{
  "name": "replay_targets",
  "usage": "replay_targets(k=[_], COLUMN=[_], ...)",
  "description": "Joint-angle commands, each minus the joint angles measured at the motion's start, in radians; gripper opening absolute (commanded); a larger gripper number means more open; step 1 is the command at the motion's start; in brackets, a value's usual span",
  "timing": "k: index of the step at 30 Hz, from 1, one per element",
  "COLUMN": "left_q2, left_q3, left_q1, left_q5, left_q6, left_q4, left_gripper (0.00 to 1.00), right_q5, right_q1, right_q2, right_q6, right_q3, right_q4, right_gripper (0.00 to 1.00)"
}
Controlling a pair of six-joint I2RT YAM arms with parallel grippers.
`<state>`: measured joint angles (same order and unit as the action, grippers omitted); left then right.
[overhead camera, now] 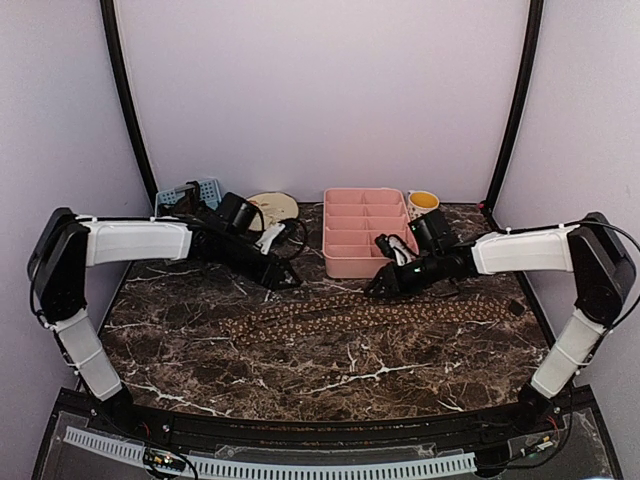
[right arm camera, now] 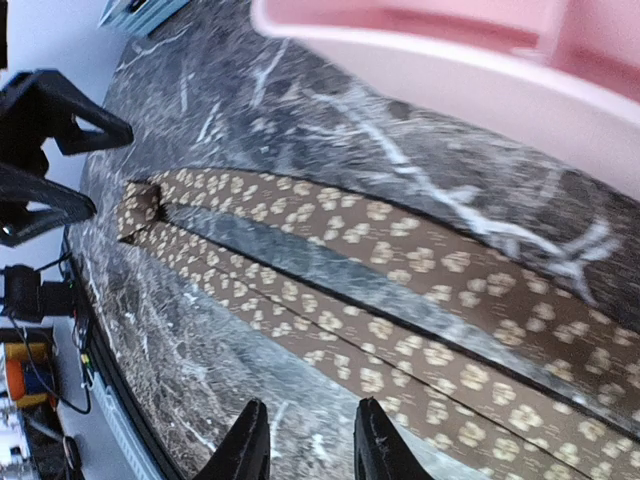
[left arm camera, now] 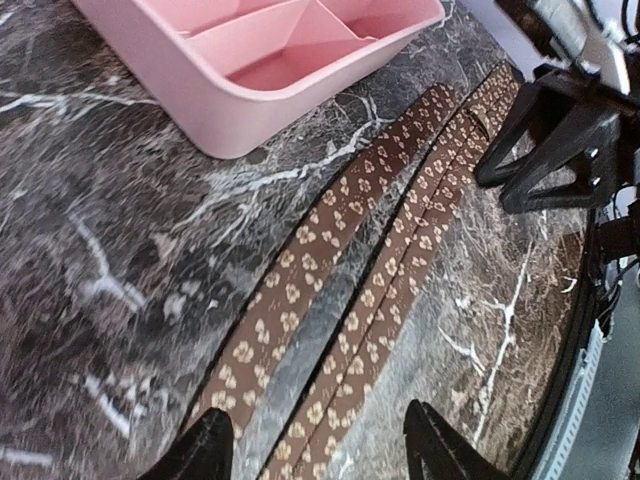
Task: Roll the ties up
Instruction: Flatten out the tie at the center of the board.
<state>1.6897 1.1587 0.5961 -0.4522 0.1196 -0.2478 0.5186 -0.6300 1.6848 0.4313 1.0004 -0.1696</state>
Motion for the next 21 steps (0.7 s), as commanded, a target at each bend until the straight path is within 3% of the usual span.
replay_targets(k=[1, 6, 12, 18, 21], left_q2=[0.186, 0.223, 0.102, 0.062, 0.033], left_q3=[0.146, 0.111, 0.000, -0.010, -0.047], left_q1=[0.062, 0.061, 0.025, -0.014, -0.025], left_q5=[0.061, 0.140, 0.320, 0.560, 0.626], left_q6=[-0.086, -0.092, -0.089, -0.152, -0.173], left_q4=[-0.081, -0.179, -0.364, -0.609, -0.651], left_gripper=[0.58, 0.51, 0.50, 0.46, 0.45], right_q5=[-0.030, 0.003, -0.003, 0.002, 0.004], right_q1=[0.082, 0.072, 0.022, 0.014, 0.010], right_q2=[-0.082, -0.040, 0.065, 0.105, 0.110], right_q6=[0.019, 0.015, 0.019, 0.041, 0.050], right_q3=[-0.080, -0.088, -0.082, -0.135, -0.156], right_q4=[-0.013, -0.002, 0.028, 0.064, 0.080], right_gripper=[0.29, 0.28, 0.26, 0.22, 0.21])
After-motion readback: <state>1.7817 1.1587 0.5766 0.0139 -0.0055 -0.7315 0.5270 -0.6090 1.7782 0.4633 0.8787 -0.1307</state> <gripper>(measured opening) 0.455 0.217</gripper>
